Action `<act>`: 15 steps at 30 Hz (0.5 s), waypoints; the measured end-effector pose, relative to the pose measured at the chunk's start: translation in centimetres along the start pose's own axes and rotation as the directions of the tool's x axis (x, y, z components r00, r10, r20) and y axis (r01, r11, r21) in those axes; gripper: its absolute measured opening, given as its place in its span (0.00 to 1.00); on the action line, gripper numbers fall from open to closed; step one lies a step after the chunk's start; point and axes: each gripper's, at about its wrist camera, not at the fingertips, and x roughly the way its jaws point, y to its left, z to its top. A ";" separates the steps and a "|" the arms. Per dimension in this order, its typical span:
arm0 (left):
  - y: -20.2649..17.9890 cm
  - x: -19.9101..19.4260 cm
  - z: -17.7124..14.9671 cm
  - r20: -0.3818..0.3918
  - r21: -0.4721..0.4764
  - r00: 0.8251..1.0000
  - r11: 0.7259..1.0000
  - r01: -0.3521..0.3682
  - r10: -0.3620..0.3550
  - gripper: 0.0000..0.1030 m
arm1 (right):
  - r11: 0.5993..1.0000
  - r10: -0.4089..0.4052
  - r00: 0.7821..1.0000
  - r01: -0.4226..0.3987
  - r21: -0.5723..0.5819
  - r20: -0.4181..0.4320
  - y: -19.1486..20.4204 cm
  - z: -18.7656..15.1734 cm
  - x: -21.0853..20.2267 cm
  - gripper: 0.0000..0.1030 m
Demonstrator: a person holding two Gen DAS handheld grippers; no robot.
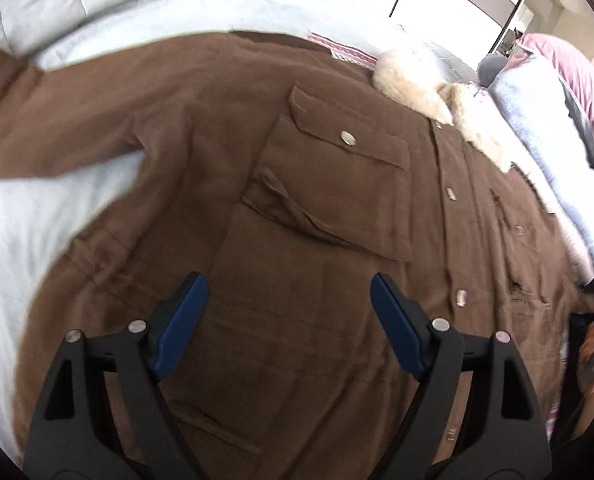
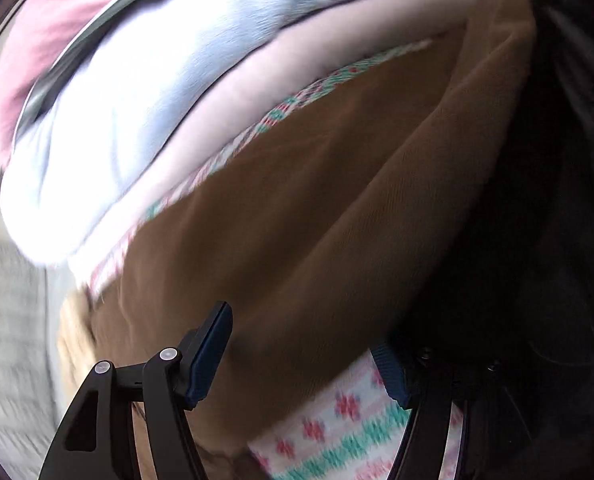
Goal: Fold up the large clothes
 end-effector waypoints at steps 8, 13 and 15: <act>1.2 0.3 0.7 -0.017 -0.046 1.000 0.999 0.005 -0.006 0.82 | 0.990 0.055 0.966 -0.019 -0.141 0.252 4.2 0.4 -4.5 0.13; 0.9 -0.7 0.9 0.001 -0.010 1.000 1.000 -0.006 0.006 0.82 | 0.996 -0.056 0.956 0.074 -0.052 0.287 3.3 1.3 -4.3 0.09; 0.9 -1.1 1.0 0.016 -0.007 1.000 1.000 -0.015 0.015 0.82 | 0.995 -0.079 0.946 0.094 -0.031 0.314 3.7 1.1 -4.5 0.09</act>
